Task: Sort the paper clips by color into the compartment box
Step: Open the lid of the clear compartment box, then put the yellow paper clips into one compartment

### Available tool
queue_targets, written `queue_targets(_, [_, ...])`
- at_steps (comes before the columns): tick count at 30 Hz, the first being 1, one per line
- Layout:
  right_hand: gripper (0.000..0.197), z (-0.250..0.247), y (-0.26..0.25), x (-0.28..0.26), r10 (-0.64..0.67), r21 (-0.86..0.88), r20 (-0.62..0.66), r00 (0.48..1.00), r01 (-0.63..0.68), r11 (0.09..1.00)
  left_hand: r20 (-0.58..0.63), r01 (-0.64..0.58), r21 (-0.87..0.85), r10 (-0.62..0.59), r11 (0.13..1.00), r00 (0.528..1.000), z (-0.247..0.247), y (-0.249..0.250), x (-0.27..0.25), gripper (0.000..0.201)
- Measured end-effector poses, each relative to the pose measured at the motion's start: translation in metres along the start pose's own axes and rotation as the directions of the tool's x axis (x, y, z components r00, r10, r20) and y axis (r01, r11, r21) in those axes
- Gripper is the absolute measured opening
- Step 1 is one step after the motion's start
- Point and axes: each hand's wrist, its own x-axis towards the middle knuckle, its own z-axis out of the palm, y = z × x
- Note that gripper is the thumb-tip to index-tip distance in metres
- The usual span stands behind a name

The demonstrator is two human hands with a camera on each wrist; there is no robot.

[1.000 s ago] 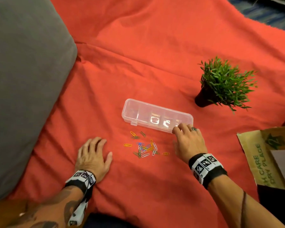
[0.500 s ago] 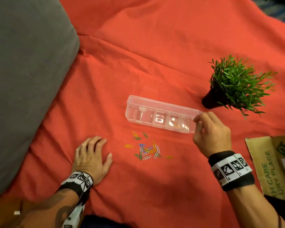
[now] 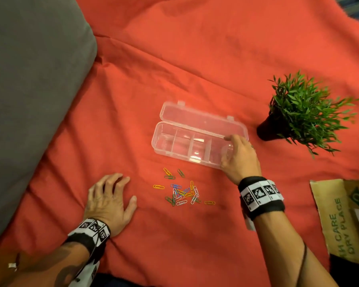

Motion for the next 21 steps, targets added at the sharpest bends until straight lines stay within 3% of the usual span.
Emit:
queue_targets(4, [0.028, 0.004, -0.006, -0.006, -0.054, 0.01, -0.151, 0.987, 0.057, 0.998, 0.006, 0.004, -0.012, -0.004, 1.0, 1.0, 0.0, -0.001, -0.001, 0.063])
queue_targets(6, [0.017, 0.002, -0.019, -0.017, -0.131, 0.03, -0.266, 0.955, 0.145, 0.989, 0.009, 0.008, -0.016, -0.008, 1.0, 1.0, 0.0, -0.001, -0.001, 0.063])
queue_targets(8, [0.011, 0.006, -0.033, -0.036, -0.237, 0.062, -0.281, 0.93, 0.264, 0.963, 0.009, 0.01, -0.016, -0.01, 1.0, 1.0, 0.0, -0.001, 0.0, 0.063])
queue_targets(13, [0.007, 0.042, -0.041, -0.092, -0.405, 0.078, 0.03, 0.914, 0.401, 0.913, 0.022, 0.017, -0.028, -0.017, 0.999, 1.0, -0.001, -0.002, -0.001, 0.064])
queue_targets(17, [0.01, 0.068, -0.038, -0.097, -0.339, 0.034, 0.219, 0.915, 0.34, 0.94, 0.063, 0.038, -0.017, -0.036, 0.999, 0.997, -0.002, -0.002, -0.001, 0.063])
queue_targets(21, [0.012, 0.087, -0.045, -0.105, -0.291, -0.033, 0.278, 0.916, 0.312, 0.95, 0.061, 0.035, -0.021, -0.033, 0.999, 0.998, -0.004, -0.001, 0.0, 0.062])
